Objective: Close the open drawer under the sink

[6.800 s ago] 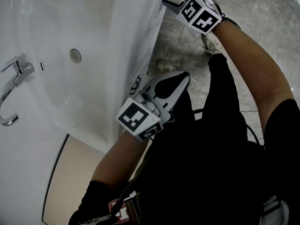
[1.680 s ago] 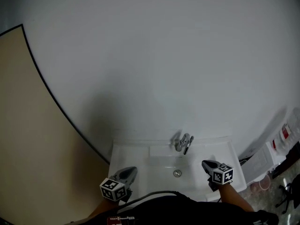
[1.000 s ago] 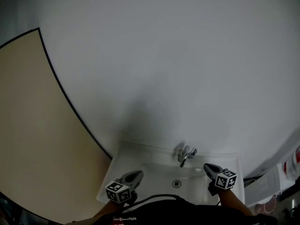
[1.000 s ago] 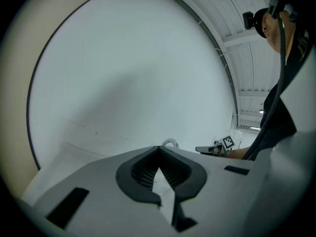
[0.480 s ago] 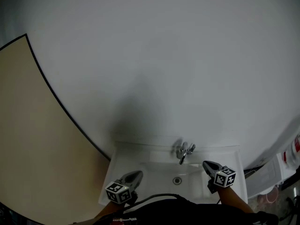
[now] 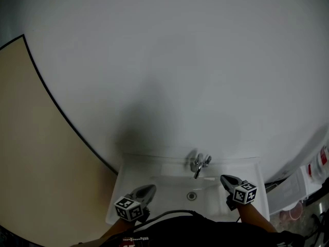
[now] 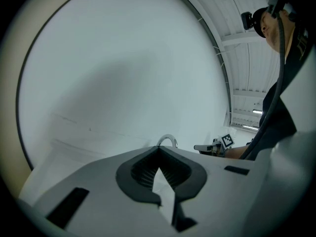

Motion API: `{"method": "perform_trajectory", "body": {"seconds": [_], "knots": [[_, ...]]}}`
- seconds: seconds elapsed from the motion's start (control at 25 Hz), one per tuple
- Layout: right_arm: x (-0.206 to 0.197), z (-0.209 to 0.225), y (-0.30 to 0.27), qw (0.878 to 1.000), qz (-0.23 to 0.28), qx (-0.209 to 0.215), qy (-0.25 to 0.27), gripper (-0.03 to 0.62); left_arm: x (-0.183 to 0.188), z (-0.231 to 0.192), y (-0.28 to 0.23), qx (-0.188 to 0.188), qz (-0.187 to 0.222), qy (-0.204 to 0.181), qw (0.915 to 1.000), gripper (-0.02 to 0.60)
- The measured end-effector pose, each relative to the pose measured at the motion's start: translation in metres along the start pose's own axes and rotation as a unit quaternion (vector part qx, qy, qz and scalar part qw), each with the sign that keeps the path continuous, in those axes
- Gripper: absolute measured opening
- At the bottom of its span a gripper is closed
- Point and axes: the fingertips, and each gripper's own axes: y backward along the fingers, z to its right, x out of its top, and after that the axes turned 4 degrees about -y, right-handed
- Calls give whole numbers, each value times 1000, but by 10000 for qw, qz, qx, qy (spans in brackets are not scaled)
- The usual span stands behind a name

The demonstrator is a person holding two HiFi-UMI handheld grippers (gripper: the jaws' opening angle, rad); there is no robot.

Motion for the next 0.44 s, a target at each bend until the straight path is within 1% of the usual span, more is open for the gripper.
{"method": "perform_trajectory", "body": {"seconds": [0.12,0.28,0.44], "knots": [[2,-2,1,10000,0,24,28,0,5,1,1,-10,29,-15,10000,0],[3,0,-2,10000,-6,35,21,0,5,3,-3,-40,8,97,9999,0],[2,3,-5,10000,-11,37,27,0,-1,-2,-6,-19,-52,-6,10000,0]]}}
